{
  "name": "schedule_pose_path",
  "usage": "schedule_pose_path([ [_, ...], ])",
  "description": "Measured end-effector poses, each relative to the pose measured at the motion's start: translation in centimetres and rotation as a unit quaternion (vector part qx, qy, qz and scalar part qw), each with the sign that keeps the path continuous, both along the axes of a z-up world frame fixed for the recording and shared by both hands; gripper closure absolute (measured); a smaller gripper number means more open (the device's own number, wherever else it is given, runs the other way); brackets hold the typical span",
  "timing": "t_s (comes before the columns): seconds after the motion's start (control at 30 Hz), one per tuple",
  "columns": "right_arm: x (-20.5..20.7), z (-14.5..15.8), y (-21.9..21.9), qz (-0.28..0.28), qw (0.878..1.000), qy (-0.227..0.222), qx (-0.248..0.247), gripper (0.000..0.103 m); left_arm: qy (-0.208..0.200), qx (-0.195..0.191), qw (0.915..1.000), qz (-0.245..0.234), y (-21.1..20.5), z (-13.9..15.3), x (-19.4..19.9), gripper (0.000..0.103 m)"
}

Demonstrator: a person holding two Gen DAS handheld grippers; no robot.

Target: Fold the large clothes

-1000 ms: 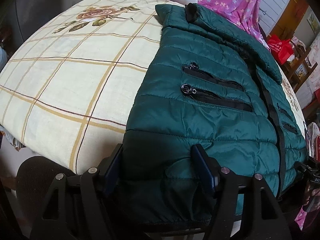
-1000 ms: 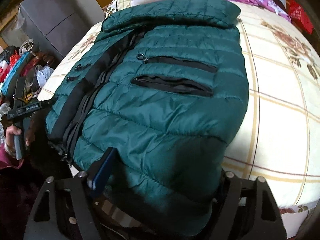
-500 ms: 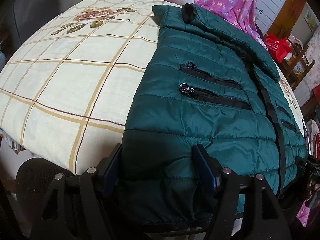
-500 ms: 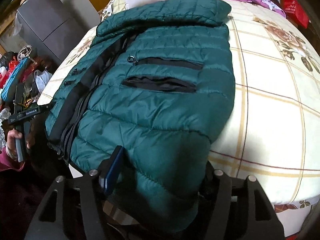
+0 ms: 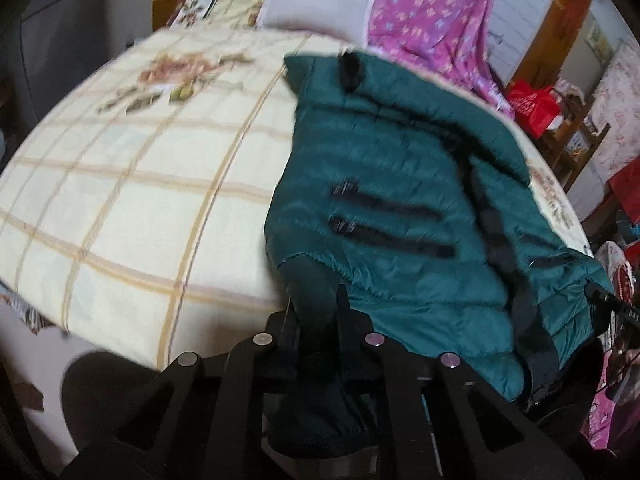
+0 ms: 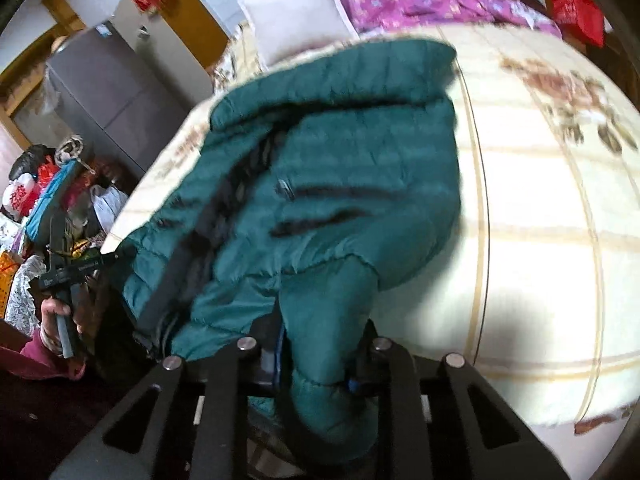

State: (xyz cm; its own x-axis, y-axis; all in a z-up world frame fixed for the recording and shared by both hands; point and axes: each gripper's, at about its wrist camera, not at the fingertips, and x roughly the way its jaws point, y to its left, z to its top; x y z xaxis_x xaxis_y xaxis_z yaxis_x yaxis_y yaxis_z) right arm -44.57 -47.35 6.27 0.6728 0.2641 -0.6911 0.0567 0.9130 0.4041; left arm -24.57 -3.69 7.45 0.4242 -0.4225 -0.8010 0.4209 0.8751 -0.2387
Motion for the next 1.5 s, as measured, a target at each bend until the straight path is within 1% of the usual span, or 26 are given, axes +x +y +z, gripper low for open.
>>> schedule_pose_path([
  [0.03,0.2,0.9,-0.1,-0.001,1.0,-0.014,0.0,0.081,-0.008,-0.005,1.0,0.0,0.0,0.6,0.1,0.103],
  [0.13,1.3,3.0,-0.7,-0.008,0.999,-0.039,0.0,0.081,-0.034,-0.033,0.9989,0.003,-0.1,3.1,1.2,0.103],
  [0.23,2.9,4.5,-1.8,-0.026,0.998,-0.052,0.001,0.081,-0.046,-0.055,0.9974,0.007,-0.6,5.1,2.9,0.103],
  [0.33,5.3,6.0,-3.4,-0.049,0.996,-0.07,0.013,0.081,-0.057,-0.083,0.9949,0.013,-1.4,7.1,5.4,0.103],
  [0.4,7.2,6.8,-4.8,-0.065,0.995,-0.079,0.023,0.081,-0.063,-0.095,0.9934,0.017,-2.3,8.3,7.5,0.103],
  [0.47,9.1,7.4,-6.3,-0.08,0.992,-0.085,0.042,0.081,-0.061,-0.103,0.9925,0.024,-3.5,9.1,10.0,0.103],
  [0.53,11.6,8.0,-7.8,-0.094,0.99,-0.09,0.059,0.081,-0.058,-0.106,0.9921,0.031,-4.6,9.6,12.4,0.103],
  [0.67,16.4,8.6,-11.0,-0.121,0.984,-0.091,0.09,0.081,-0.044,-0.117,0.9901,0.063,-6.9,9.4,18.6,0.103],
  [0.73,18.9,8.4,-12.6,-0.138,0.982,-0.089,0.096,0.081,-0.037,-0.121,0.9893,0.072,-8.0,8.9,21.4,0.103],
  [0.83,23.3,7.0,-14.9,-0.159,0.979,-0.071,0.106,0.081,-0.041,-0.102,0.9911,0.075,-10.2,7.6,24.6,0.103],
  [0.9,25.7,5.5,-15.7,-0.172,0.978,-0.058,0.103,0.081,-0.034,-0.09,0.9923,0.078,-11.5,5.8,26.7,0.103],
  [1.0,28.8,1.8,-17.1,-0.198,0.974,-0.027,0.108,0.081,-0.002,-0.119,0.9894,0.083,-11.8,3.3,29.4,0.103],
  [1.03,29.6,0.2,-17.6,-0.208,0.97,-0.022,0.126,0.081,0.008,-0.14,0.9869,0.08,-11.5,2.8,30.0,0.102],
  [1.1,30.0,-1.9,-18.3,-0.225,0.959,-0.033,0.167,0.079,0.024,-0.18,0.9812,0.066,-10.6,2.6,30.7,0.098],
  [1.13,29.9,-2.6,-18.6,-0.235,0.952,-0.046,0.189,0.077,0.029,-0.196,0.9783,0.062,-10.2,2.8,30.9,0.096],
  [1.17,29.8,-2.8,-18.7,-0.239,0.949,-0.053,0.201,0.076,0.03,-0.212,0.9749,0.06,-9.5,3.2,30.9,0.092],
  [1.2,29.7,-2.9,-18.7,-0.239,0.947,-0.055,0.205,0.075,0.028,-0.221,0.9732,0.059,-9.0,3.7,30.8,0.091],
  [1.23,29.8,-3.0,-18.7,-0.238,0.947,-0.054,0.208,0.074,0.019,-0.226,0.9721,0.06,-8.3,4.4,30.4,0.085],
  [1.27,30.0,-2.9,-18.8,-0.237,0.947,-0.052,0.209,0.073,0.002,-0.224,0.972,0.071,-7.8,5.2,30.1,0.073],
  [1.3,30.1,-2.8,-18.8,-0.237,0.947,-0.051,0.211,0.071,-0.017,-0.227,0.9701,0.083,-7.0,6.0,29.5,0.068],
  [1.33,30.1,-2.8,-18.8,-0.237,0.947,-0.053,0.21,0.066,-0.03,-0.238,0.9664,0.092,-6.3,6.7,28.9,0.06],
  [1.37,29.9,-2.6,-18.7,-0.239,0.947,-0.055,0.209,0.06,-0.037,-0.248,0.9634,0.096,-5.9,7.0,28.5,0.056],
  [1.4,30.1,-2.4,-18.5,-0.24,0.947,-0.057,0.206,0.057,-0.04,-0.249,0.9629,0.097,-5.8,7.2,28.1,0.055],
  [1.43,30.1,-2.1,-18.2,-0.242,0.947,-0.057,0.202,0.052,-0.04,-0.239,0.9654,0.095,-6.1,7.3,27.6,0.055],
  [1.47,30.1,-1.7,-18.1,-0.244,0.948,-0.057,0.197,0.048,-0.04,-0.222,0.9702,0.089,-6.8,7.3,27.1,0.055],
  [1.5,30.1,-1.1,-17.9,-0.248,0.948,-0.058,0.191,0.046,-0.041,-0.201,0.9754,0.08,-7.8,7.0,26.4,0.055],
])
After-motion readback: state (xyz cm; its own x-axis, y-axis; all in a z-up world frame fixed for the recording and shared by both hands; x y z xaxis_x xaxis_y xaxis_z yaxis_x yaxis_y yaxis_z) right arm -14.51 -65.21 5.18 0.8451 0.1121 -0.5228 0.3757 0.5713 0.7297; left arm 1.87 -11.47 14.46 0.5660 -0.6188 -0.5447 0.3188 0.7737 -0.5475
